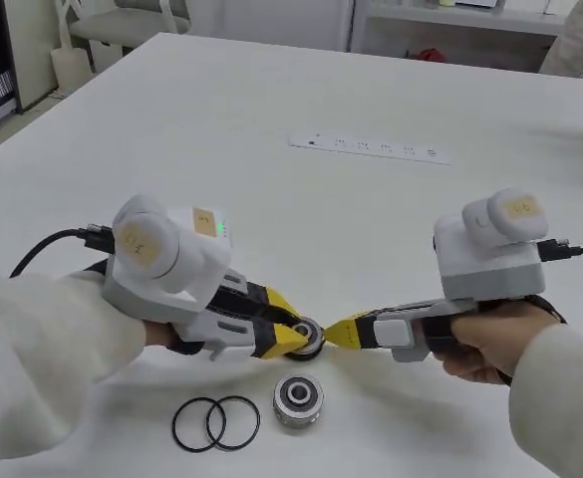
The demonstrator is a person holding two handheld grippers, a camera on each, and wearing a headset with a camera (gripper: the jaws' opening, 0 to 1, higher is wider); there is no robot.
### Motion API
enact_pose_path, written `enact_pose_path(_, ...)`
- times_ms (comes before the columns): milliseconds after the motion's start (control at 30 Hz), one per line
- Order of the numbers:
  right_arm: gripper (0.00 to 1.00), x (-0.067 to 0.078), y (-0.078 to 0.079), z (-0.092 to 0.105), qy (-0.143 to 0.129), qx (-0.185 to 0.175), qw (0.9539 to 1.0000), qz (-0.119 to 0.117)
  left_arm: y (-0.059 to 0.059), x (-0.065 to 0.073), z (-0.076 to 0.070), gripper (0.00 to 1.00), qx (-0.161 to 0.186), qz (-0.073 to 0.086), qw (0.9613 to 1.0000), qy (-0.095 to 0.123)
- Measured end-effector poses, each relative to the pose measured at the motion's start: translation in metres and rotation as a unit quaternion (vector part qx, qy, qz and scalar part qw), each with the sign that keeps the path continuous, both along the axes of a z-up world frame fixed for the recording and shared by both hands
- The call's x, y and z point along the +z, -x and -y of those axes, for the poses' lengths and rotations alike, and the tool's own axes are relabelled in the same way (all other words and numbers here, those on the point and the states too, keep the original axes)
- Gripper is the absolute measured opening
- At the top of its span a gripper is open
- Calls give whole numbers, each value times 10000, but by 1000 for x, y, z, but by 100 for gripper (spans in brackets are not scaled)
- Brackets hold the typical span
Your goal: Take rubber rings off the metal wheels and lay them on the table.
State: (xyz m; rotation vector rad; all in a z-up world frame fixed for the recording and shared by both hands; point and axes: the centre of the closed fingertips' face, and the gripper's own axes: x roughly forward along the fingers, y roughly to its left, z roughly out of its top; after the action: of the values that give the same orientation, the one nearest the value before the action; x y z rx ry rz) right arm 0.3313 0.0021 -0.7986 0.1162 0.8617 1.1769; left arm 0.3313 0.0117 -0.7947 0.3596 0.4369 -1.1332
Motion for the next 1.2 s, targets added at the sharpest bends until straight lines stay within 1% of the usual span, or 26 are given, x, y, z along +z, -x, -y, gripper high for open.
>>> enact_pose_path(100, 0, 0, 0, 0, -14, -22, 10000, -67, 0, 0, 0, 14, 5, -9, 10000, 7)
enact_pose_path(267, 0, 2, 1, -1, 25, 25, 10000, 7, 1, 0, 1, 14, 3, -6, 10000, 21)
enact_pose_path(433, 0, 3, 1, -2, 32, 19, 10000, -15, 1, 0, 1, 14, 22, -30, 10000, 61)
enact_pose_path(667, 0, 4, 0, -3, 53, 62, 10000, 27, 2, 0, 1, 14, 13, -21, 10000, 36)
enact_pose_path(933, 0, 9, 1, -8, 24, 155, 9998, 111, 3, 0, 1, 14, 27, -18, 10000, 25)
enact_pose_path(1033, 0, 19, 7, -16, -207, 257, 9994, 50, 4, 0, 3, 14, 19, -14, 10000, 15)
enact_pose_path(1067, 0, 28, 11, -23, -384, 357, 9986, 82, 4, 0, 4, 14, 13, -4, 10000, 10)
enact_pose_path(1100, 0, 26, 10, -22, -196, 370, 9989, 210, 3, 0, 4, 14, 18, -6, 10000, 8)
enact_pose_path(1133, 0, 22, 8, -20, 20, 481, 9976, 490, 3, 0, 4, 14, 19, -8, 10000, 14)
enact_pose_path(1167, 0, 23, 12, -23, -73, 454, 9982, 380, 3, 0, 4, 14, 16, -2, 10000, 17)
enact_pose_path(1200, 0, 23, 11, -22, -98, 432, 9985, 317, 3, 0, 4, 14, 19, -2, 10000, 18)
